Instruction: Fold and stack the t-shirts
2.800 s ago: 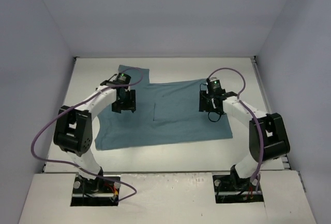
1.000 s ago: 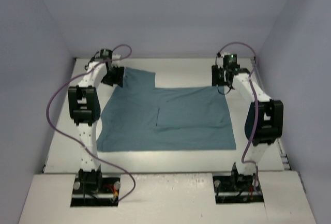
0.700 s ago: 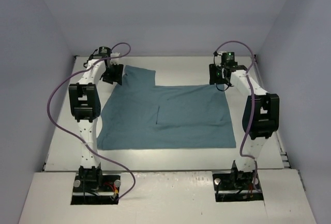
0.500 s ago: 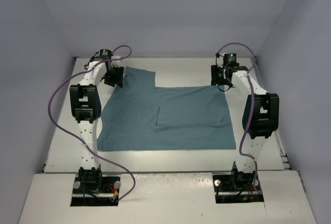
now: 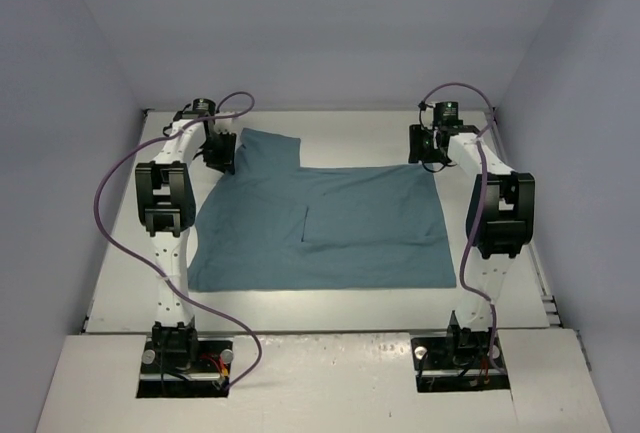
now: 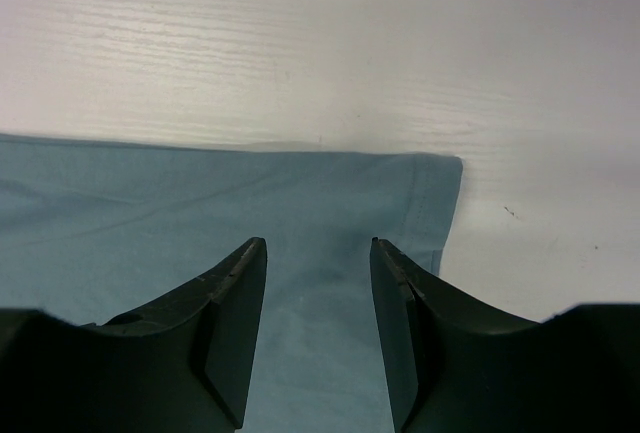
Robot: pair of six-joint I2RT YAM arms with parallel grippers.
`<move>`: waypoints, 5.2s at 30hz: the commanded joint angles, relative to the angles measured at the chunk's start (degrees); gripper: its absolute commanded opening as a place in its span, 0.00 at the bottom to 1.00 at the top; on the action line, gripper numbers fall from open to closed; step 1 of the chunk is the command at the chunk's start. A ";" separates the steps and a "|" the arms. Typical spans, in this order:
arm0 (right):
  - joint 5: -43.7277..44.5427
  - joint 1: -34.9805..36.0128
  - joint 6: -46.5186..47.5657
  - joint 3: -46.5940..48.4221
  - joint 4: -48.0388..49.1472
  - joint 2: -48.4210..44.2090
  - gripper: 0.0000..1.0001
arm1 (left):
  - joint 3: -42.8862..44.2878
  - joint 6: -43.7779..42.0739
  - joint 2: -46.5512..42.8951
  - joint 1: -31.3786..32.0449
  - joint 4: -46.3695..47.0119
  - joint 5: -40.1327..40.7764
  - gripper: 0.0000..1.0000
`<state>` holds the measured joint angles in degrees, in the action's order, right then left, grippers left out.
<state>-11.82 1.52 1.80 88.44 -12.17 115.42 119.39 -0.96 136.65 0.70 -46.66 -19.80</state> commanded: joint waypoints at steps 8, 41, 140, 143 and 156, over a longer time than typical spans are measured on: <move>2.75 -1.26 0.76 7.30 1.45 5.14 0.44 | 2.51 0.34 -0.33 -2.28 -0.80 -4.89 0.00; -0.61 -4.99 0.25 11.15 1.41 11.97 0.24 | 3.00 1.90 0.24 -2.31 -0.68 -5.01 0.00; -12.91 -10.39 4.52 4.97 1.36 -5.95 0.00 | -8.41 1.64 -18.88 -5.95 4.55 -15.71 0.00; -12.47 -10.47 4.28 2.88 1.29 -8.36 0.00 | -10.45 1.82 -20.60 -6.06 5.21 -15.53 0.00; -10.46 -10.84 1.22 -8.60 1.93 -16.99 0.00 | -22.18 4.07 -28.75 -6.08 7.95 -15.07 0.00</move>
<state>-24.08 -8.89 4.42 82.54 -12.04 103.79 99.37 2.34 114.05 -4.69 -41.22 -34.50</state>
